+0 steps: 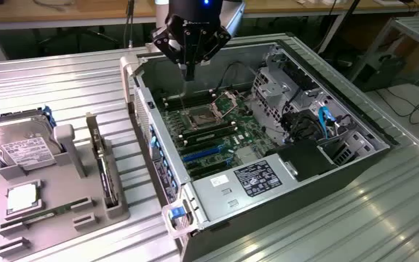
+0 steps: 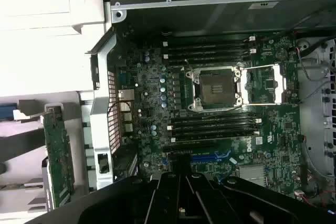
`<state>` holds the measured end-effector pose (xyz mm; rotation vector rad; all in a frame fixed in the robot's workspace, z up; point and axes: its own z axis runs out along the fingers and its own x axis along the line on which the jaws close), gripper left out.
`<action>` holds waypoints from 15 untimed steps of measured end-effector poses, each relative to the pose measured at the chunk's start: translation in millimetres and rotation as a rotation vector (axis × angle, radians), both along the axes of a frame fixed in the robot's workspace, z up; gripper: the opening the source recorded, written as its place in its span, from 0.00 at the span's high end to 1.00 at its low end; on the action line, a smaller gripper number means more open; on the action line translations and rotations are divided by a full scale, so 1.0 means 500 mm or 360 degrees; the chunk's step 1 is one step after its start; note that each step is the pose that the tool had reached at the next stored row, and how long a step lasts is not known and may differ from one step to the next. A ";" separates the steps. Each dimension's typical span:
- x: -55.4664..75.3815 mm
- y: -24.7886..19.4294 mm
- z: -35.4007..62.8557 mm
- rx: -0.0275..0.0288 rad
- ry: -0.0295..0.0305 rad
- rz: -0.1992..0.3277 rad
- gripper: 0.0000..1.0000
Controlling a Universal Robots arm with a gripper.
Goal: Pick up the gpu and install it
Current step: 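Reach for the gpu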
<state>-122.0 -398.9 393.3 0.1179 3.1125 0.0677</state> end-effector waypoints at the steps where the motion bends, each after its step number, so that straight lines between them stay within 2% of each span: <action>1: -0.002 -0.0001 0.000 0.00000 0.00001 0.0000 0.89; 15: -0.029 -0.0003 0.000 0.00000 0.00000 0.0000 0.89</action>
